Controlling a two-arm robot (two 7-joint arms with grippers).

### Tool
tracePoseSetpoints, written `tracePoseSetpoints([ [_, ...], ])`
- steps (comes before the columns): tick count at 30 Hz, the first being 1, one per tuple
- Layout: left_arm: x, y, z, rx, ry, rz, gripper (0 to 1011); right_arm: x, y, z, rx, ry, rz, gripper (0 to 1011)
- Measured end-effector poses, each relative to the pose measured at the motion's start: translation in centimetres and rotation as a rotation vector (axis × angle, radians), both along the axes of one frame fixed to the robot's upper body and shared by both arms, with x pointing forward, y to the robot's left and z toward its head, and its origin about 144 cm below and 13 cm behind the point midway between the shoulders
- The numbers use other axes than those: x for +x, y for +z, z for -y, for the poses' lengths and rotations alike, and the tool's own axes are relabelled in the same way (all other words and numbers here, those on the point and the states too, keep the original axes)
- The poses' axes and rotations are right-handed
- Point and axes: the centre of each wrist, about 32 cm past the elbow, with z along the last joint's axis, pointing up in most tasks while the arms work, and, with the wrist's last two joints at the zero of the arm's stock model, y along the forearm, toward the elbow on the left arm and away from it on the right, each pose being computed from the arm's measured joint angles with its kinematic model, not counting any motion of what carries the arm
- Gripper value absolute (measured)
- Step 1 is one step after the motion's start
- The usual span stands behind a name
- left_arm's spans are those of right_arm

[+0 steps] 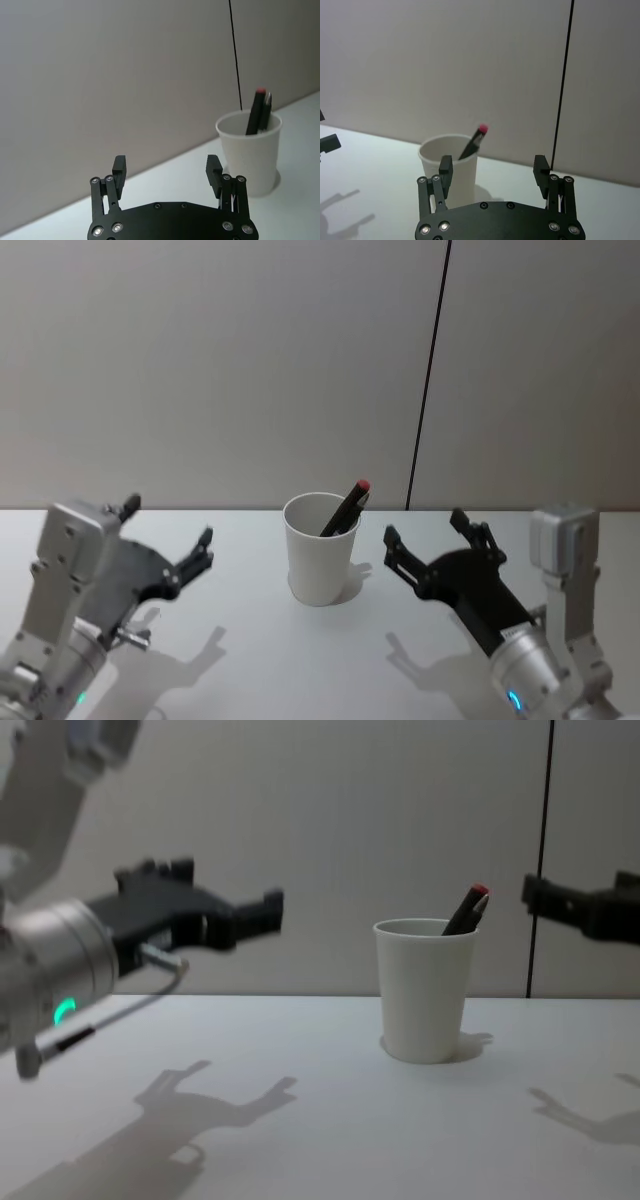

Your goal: Place the pen into the pen holder.

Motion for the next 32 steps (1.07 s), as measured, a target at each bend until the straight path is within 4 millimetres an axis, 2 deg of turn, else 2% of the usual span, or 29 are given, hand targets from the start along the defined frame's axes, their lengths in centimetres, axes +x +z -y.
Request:
tracePoseSetpoints([
  [4,-0.4,-1.0,0.3,0.014,-0.001,-0.051,1003,-1.0,-0.8,0.5,-0.022,-0.003,-0.024,1001],
  [9,-0.5,-1.3,0.4,0.017,0.000,-0.063,1003,-1.9,-1.5,0.9,-0.043,-0.006,-0.045,1001],
  [32,-0.5,-1.3,0.4,0.018,0.000,-0.064,1003,-2.0,-1.6,1.0,-0.047,-0.007,-0.049,1001],
])
